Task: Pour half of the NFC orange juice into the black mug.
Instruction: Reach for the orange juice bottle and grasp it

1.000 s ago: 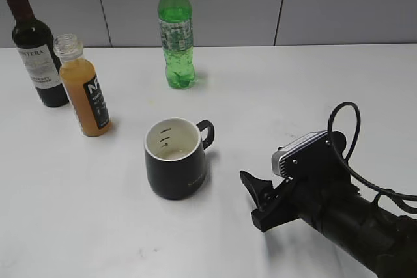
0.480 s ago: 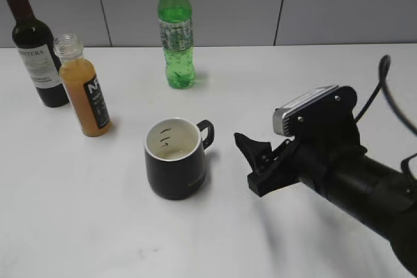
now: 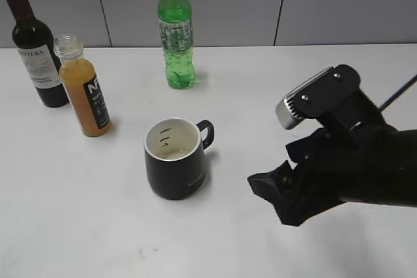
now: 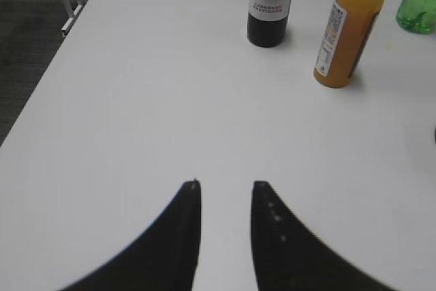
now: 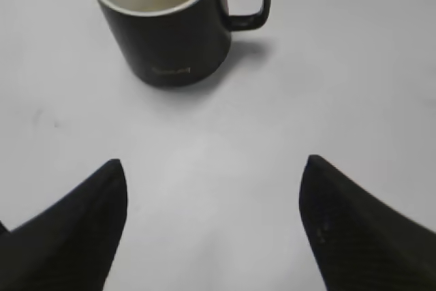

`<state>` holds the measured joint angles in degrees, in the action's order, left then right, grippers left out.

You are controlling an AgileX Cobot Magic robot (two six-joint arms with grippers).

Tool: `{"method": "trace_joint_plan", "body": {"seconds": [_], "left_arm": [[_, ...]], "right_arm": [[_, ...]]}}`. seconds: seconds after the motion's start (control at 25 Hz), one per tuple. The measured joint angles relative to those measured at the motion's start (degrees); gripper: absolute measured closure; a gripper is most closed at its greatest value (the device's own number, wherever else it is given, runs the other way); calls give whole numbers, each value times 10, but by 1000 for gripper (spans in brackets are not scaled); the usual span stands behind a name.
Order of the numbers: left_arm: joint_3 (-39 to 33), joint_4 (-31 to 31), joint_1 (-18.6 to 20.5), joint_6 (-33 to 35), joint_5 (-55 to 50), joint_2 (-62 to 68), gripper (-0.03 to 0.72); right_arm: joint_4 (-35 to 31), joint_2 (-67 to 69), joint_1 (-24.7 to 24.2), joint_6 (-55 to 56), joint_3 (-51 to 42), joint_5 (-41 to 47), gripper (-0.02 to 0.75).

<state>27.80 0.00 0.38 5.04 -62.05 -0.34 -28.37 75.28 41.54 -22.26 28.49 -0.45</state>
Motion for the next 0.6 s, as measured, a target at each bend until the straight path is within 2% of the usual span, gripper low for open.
{"method": "trace_joint_plan", "body": {"seconds": [0.12, 0.32, 0.6], "left_arm": [[0, 0, 0, 0, 0, 0, 487], [0, 0, 0, 0, 0, 0, 487], [0, 0, 0, 0, 0, 0, 487]], "right_arm": [[39, -55, -39, 44, 0, 87, 141], [164, -175, -125, 139, 6, 244, 141], [187, -357, -258, 163, 7, 433, 143]]}}
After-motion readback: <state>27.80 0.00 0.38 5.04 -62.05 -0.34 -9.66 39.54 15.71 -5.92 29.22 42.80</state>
